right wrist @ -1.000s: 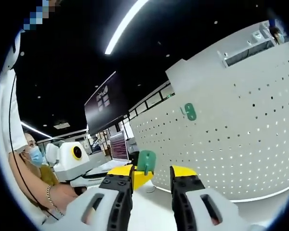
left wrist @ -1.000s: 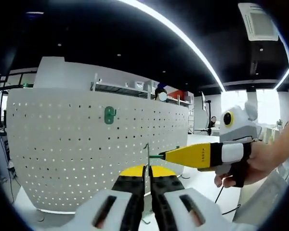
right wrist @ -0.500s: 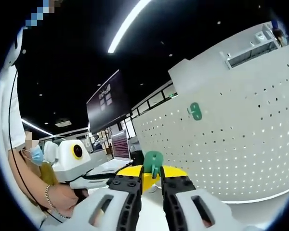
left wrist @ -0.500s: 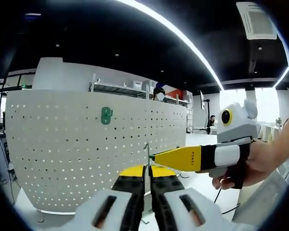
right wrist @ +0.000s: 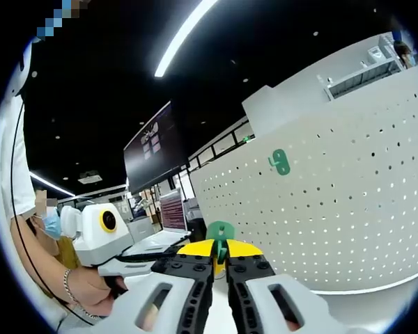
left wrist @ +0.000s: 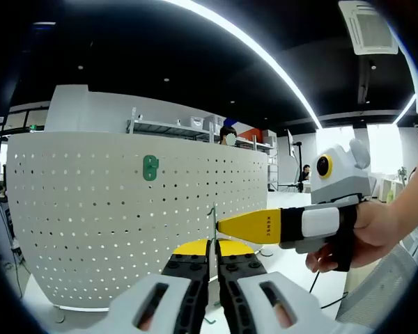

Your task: Insert the hook assembly into the mounting plate slot until the hook locks in place.

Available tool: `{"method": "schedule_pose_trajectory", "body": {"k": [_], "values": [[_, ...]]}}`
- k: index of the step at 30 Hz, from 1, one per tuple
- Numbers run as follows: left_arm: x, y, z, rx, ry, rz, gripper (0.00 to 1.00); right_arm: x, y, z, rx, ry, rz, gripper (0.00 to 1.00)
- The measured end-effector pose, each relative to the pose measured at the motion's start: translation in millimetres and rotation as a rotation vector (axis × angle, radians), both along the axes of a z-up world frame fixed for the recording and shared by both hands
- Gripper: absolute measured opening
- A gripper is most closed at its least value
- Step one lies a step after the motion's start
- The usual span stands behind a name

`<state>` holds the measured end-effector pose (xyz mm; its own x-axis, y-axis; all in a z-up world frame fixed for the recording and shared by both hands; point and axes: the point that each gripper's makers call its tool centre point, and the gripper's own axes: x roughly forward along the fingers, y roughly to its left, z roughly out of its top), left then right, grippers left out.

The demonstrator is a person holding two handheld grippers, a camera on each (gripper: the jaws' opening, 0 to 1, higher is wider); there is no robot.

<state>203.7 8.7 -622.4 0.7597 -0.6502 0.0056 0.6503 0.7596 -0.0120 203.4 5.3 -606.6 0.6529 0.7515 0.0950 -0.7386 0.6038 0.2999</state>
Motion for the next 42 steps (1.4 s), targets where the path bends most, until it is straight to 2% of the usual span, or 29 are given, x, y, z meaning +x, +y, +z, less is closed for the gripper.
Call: {"method": "schedule_pose_trajectory", "body": {"k": [24, 37, 39, 41, 42], "values": [[-0.6, -2, -0.5, -0.007, 0.003, -0.002, 0.03, -2, -1, 0.6, 0.001, 0.009, 0.0, 0.01], [-0.5, -3, 1.2, 0.003, -0.016, -0.008, 0.04, -3, -2, 2.9, 0.006, 0.015, 0.006, 0.01], [-0.1, -2, -2.2, 0.03, -0.004, -0.007, 0.09, -2, -2, 3.9, 0.013, 0.015, 0.005, 0.01], [3.1, 0, -8.4, 0.043, 0.022, 0.002, 0.23, -1, -5, 4.7, 0.019, 0.016, -0.002, 0.01], [3.5, 1, -9.1, 0.035, 0.029, 0.003, 0.26, -1, -6, 4.7, 0.022, 0.019, -0.003, 0.01]]}}
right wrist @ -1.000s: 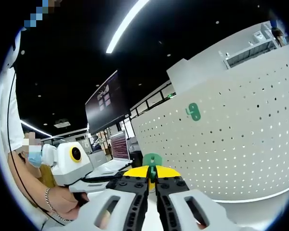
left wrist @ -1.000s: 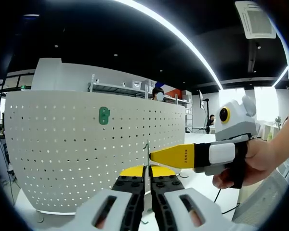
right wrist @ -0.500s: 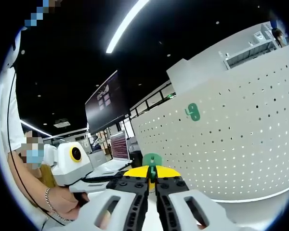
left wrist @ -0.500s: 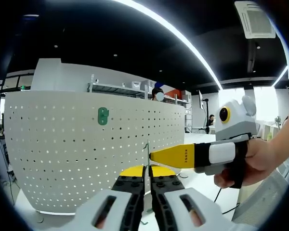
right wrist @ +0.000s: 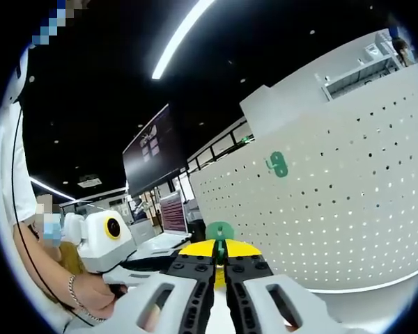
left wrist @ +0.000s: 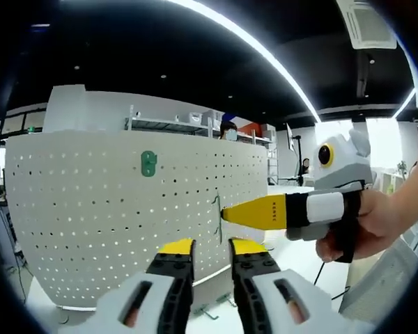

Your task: Insert the hook assembly into the mounting plate slot until the hook locks in place.

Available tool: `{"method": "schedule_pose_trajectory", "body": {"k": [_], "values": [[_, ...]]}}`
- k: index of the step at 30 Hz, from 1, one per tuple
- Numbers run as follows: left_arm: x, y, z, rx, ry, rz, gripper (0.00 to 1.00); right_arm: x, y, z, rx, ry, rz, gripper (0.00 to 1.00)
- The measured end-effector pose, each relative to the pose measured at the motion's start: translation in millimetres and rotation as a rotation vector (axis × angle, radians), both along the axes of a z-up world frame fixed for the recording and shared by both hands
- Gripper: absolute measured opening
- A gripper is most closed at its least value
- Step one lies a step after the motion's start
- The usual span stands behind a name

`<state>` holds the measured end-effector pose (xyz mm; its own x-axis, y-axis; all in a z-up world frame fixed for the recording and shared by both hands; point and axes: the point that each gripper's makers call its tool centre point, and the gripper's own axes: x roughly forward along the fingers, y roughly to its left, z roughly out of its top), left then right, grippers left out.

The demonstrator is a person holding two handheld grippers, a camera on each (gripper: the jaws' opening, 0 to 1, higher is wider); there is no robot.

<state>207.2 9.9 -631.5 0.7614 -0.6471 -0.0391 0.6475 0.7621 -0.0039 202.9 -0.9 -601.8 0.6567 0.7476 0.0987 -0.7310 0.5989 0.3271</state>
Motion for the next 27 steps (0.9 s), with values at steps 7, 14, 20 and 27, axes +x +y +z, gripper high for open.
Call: {"method": "schedule_pose_trajectory", "body": {"k": [7, 14, 20, 27], "values": [[-2.8, -3, -12.3, 0.03, 0.035, -0.045, 0.46, 1, -4, -1.4, -0.002, 0.006, -0.009, 0.01], [-0.4, -3, -21.2, 0.041, 0.067, -0.047, 0.77, 0, -4, -3.1, -0.008, 0.01, -0.006, 0.01], [0.2, -1, -25.9, 0.064, 0.083, -0.03, 0.87, 0, -4, -3.4, -0.009, 0.012, -0.006, 0.01], [0.9, 2, -27.8, 0.062, 0.09, -0.019, 0.86, -1, -5, -5.6, -0.108, -0.038, -0.035, 0.01]]}}
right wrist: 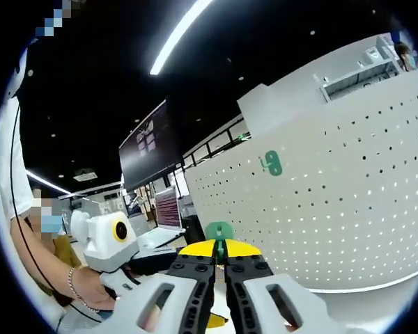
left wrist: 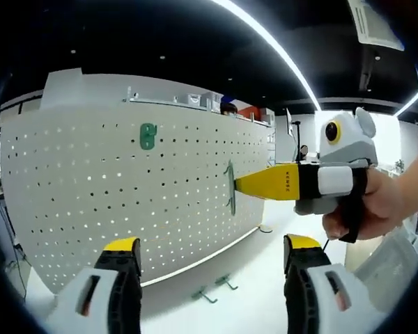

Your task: Insert the hook assembly into the mounting plate slot until the hook locks in place.

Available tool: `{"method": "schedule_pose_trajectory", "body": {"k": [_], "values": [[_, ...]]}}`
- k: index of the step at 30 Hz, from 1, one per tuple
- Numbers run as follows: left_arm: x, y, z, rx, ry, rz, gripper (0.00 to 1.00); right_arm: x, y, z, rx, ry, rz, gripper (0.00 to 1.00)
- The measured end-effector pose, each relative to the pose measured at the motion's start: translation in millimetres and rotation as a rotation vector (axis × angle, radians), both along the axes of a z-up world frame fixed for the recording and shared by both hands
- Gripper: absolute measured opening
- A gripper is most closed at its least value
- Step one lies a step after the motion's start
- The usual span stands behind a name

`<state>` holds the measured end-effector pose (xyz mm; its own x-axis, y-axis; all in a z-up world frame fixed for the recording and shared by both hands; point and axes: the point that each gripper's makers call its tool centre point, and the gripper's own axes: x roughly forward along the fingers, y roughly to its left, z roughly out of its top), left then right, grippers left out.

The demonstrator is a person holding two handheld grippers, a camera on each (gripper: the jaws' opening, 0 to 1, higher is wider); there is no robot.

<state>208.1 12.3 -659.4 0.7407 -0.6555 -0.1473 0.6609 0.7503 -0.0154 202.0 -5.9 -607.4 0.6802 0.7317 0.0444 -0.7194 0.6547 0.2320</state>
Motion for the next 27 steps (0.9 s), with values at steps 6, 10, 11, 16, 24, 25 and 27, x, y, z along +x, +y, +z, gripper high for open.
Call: {"method": "schedule_pose_trajectory", "body": {"k": [6, 10, 11, 16, 24, 25, 27], "values": [[-1.5, 1, -2.3, -0.001, 0.011, 0.004, 0.85, 2, -4, 4.9, -0.196, -0.129, -0.08, 0.01], [-1.5, 1, -2.4, -0.001, 0.009, 0.004, 0.85, 5, -6, 6.4, -0.214, -0.136, -0.106, 0.01], [-1.7, 1, -2.4, -0.001, 0.01, 0.004, 0.85, 7, -7, 5.5, -0.206, -0.124, -0.108, 0.01], [-2.2, 1, -2.1, -0.001, 0.009, 0.002, 0.85, 13, -13, 7.1, -0.182, -0.102, -0.13, 0.01], [-4.7, 2, -4.8, 0.001, 0.013, 0.001, 0.84, 26, -20, 11.8, -0.172, -0.086, -0.165, 0.01], [-5.0, 3, -4.9, 0.001, 0.013, 0.0, 0.84, 27, -20, 13.0, -0.17, -0.085, -0.172, 0.01], [-5.6, 4, -5.5, 0.001, 0.015, 0.001, 0.84, 32, -22, 14.4, -0.17, -0.083, -0.182, 0.01]]}}
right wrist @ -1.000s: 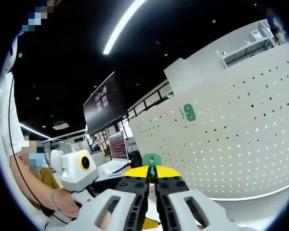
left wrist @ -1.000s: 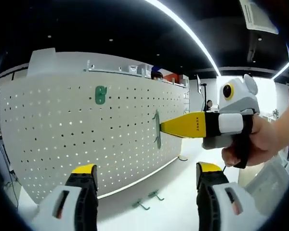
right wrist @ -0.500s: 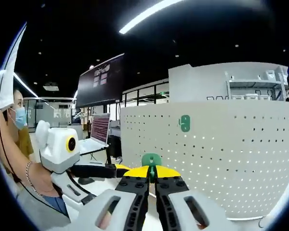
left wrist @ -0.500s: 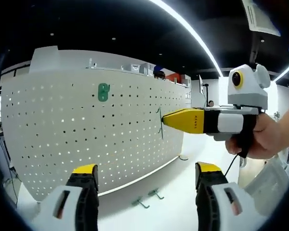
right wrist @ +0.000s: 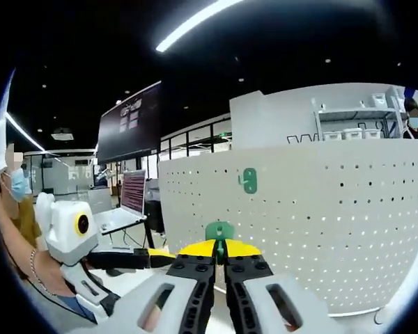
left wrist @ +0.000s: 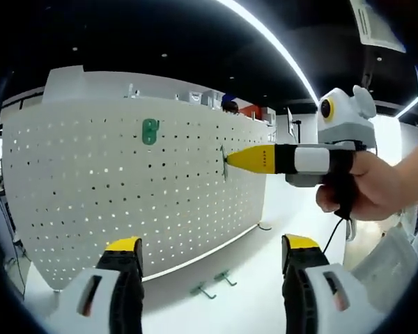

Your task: Insert the hook assembly into the mounting plate slot until the hook locks in place.

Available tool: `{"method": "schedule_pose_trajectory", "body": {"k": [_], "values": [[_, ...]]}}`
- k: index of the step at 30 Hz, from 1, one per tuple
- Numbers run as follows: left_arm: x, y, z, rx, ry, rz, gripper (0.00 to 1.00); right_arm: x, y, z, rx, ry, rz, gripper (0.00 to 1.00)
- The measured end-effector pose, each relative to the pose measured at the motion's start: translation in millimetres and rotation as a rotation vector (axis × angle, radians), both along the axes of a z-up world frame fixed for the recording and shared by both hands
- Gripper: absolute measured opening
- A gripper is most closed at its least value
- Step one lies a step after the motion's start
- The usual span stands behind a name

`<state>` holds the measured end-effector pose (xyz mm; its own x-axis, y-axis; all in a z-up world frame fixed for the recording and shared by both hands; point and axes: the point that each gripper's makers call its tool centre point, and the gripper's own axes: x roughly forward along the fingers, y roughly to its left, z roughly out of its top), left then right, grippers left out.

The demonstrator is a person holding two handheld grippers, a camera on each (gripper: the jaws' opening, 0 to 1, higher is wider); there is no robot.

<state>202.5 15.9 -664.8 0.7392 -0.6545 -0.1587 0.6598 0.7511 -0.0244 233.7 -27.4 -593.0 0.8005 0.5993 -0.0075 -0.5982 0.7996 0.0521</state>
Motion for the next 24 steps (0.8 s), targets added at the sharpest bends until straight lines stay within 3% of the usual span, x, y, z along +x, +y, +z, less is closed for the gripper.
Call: {"method": "schedule_pose_trajectory", "body": {"k": [24], "values": [[-18.2, 23, -25.4, 0.03, 0.045, 0.017, 0.81, 56, -20, 29.0, 0.037, 0.001, -0.155, 0.01]]}}
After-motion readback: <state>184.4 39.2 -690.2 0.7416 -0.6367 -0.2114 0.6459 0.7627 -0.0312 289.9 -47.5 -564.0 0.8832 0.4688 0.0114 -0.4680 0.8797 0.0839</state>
